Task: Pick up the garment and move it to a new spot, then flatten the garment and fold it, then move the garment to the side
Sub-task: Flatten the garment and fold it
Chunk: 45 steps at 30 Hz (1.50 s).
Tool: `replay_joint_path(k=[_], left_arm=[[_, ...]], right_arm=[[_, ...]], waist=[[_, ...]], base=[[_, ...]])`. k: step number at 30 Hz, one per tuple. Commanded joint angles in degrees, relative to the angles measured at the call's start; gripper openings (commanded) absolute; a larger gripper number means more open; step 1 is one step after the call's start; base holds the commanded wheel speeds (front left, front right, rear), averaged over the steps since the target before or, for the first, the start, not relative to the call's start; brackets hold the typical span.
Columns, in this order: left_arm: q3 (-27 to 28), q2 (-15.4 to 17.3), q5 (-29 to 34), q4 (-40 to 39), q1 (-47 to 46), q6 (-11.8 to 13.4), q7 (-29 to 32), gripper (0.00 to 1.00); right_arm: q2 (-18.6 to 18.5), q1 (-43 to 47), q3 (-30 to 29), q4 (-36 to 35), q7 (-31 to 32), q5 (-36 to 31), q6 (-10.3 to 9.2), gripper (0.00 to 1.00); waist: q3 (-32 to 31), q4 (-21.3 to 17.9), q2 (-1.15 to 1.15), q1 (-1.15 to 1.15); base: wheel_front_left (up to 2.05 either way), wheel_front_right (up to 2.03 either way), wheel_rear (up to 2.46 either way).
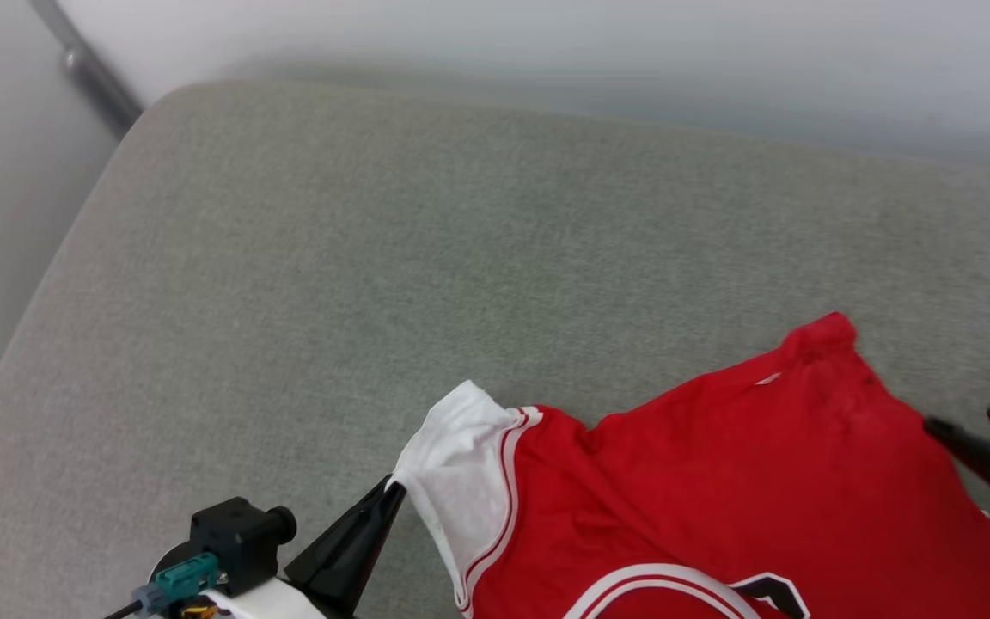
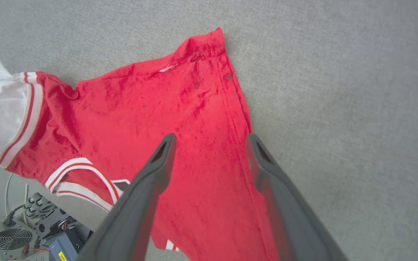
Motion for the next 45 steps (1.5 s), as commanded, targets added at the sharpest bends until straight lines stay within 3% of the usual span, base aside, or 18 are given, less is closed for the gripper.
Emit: replay_joint_path(k=[1,13,21,28,29,30,31,40,45], left_arm=[[-0.1,-0.3,0.4,-0.1,-1.0,-0.2,-0.1,0.00],[-2.2,-3.9,1.7,0.5,-5.4,-1.2,-0.9,0.00],[-4.4,-6.6,2.0,1.9,-6.7,-2.4,-1.7,0.00],[-4.8,-7.0,1.8,3.1,-7.0,-3.0,-2.1,0.00],[-4.8,-7.1,1.7,3.3,-7.1,-3.0,-2.1,0.00],[-4.8,-7.1,1.6,3.4,-7.2,-3.0,-2.1,0.00],[-4.8,-7.0,1.6,3.5,-7.3,-3.1,-1.9,0.00],[-3.7,-4.6,2.3,3.0,-7.4,-2.1,-1.2,0.00],[-2.0,-2.3,2.9,1.0,-8.2,-1.1,-0.7,0.00]], right_arm=[[-0.5,-2.7,1.3,1.2,0.5,-1.1,-0.02,1.00],[-1.7,-17.8,10.4,17.4,2.7,-10.5,-0.02,1.00],[-4.6,-19.5,15.2,27.9,0.3,-13.0,-0.03,1.00],[-4.4,-15.5,16.9,34.5,-0.2,-12.6,-0.06,1.00],[-4.3,-15.0,16.9,35.1,-0.7,-12.4,-0.06,0.46],[-4.4,-14.8,17.0,35.5,-1.4,-12.4,-0.06,0.10],[-4.7,-14.8,17.1,35.9,-2.0,-12.5,-0.07,0.00],[-4.0,-19.1,18.2,36.8,-10.6,-9.7,-0.02,0.00],[-5.8,-22.8,19.7,35.2,-15.5,-6.4,-0.02,0.00]], waist=[[1.9,1.8,0.00,0.00],[8.1,9.1,0.00,0.00],[10.1,11.4,0.00,0.00],[10.5,12.0,0.00,0.00],[10.5,12.0,0.00,0.00],[10.4,12.0,0.00,0.00],[10.2,11.9,0.00,0.00],[4.2,8.8,0.00,0.00],[-0.3,5.8,0.00,0.00]], base=[[0.00,0.00,0.00],[0.00,0.00,0.00],[0.00,0.00,0.00],[0.00,0.00,0.00],[0.00,0.00,0.00],[0.00,0.00,0.00],[0.00,0.00,0.00],[0.00,0.00,0.00],[0.00,0.00,0.00]])
